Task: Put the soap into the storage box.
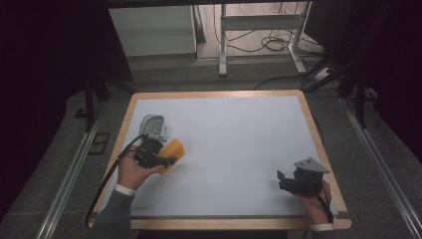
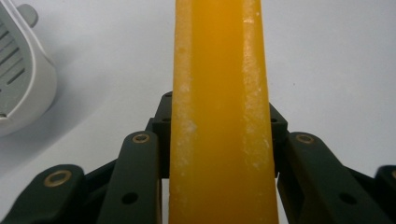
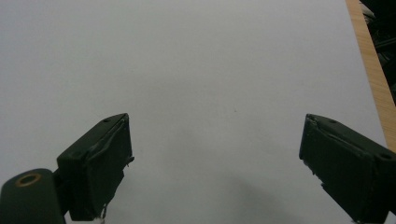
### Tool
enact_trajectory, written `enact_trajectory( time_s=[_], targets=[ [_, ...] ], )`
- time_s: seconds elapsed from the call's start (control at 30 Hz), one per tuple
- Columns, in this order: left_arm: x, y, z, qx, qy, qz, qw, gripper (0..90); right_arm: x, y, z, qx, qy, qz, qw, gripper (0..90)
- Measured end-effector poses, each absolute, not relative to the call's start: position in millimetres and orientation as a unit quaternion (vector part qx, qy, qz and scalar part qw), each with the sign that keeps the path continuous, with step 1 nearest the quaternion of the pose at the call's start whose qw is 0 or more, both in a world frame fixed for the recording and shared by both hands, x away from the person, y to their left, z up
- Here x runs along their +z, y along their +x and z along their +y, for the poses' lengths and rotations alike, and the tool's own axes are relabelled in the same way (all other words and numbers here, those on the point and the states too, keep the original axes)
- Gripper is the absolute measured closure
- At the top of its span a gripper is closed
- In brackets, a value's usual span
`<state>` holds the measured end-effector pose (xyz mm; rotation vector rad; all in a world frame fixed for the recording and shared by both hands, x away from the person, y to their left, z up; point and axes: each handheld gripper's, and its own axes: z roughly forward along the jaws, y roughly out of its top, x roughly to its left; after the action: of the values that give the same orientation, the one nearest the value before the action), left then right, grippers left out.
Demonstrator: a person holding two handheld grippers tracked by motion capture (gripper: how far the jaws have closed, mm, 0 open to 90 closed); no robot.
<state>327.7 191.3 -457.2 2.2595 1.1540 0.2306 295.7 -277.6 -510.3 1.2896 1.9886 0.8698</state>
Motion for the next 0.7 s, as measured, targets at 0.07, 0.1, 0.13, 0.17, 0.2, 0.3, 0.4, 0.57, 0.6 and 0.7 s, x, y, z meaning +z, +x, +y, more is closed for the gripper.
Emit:
enact_trajectory(
  time_s=[0.07,0.1,0.13,0.17,0.2,0.3,0.4,0.57,0.6,0.7],
  targets=[
    [-456.0,328.5,193.1,0.087,0.846,0.435,0.295,61.0,-510.4,295.8,-277.6,0.328,0.486,0.751,0.304,9.1],
    [-455.7,328.8,193.6,0.088,0.846,0.435,0.294,61.0,-510.5,295.8,-277.6,0.328,0.486,0.751,0.304,9.1],
    [-455.4,329.2,194.1,0.089,0.846,0.436,0.294,61.0,-510.5,295.9,-277.6,0.327,0.486,0.751,0.304,9.1],
    [-455.3,329.5,194.6,0.089,0.846,0.436,0.294,61.0,-510.6,295.9,-277.7,0.328,0.486,0.751,0.304,9.2],
    [-455.2,329.9,195.0,0.089,0.847,0.436,0.293,61.0,-510.6,295.9,-277.7,0.328,0.487,0.751,0.304,9.2],
    [-455.2,330.8,196.3,0.092,0.845,0.440,0.290,61.0,-510.5,295.8,-277.9,0.328,0.488,0.750,0.303,9.2],
    [-454.5,331.7,197.9,0.090,0.846,0.438,0.289,61.0,-510.5,295.8,-277.9,0.328,0.488,0.750,0.303,9.2],
    [-452.5,334.2,200.9,0.091,0.843,0.442,0.293,61.0,-510.5,295.9,-278.8,0.328,0.489,0.749,0.304,9.2],
    [-452.5,334.2,200.9,0.091,0.843,0.442,0.293,61.0,-510.5,295.9,-278.8,0.328,0.489,0.749,0.304,9.2],
    [-451.7,335.1,201.9,0.093,0.840,0.446,0.295,61.0,-510.6,295.8,-278.6,0.328,0.489,0.749,0.304,9.2]
  ],
)
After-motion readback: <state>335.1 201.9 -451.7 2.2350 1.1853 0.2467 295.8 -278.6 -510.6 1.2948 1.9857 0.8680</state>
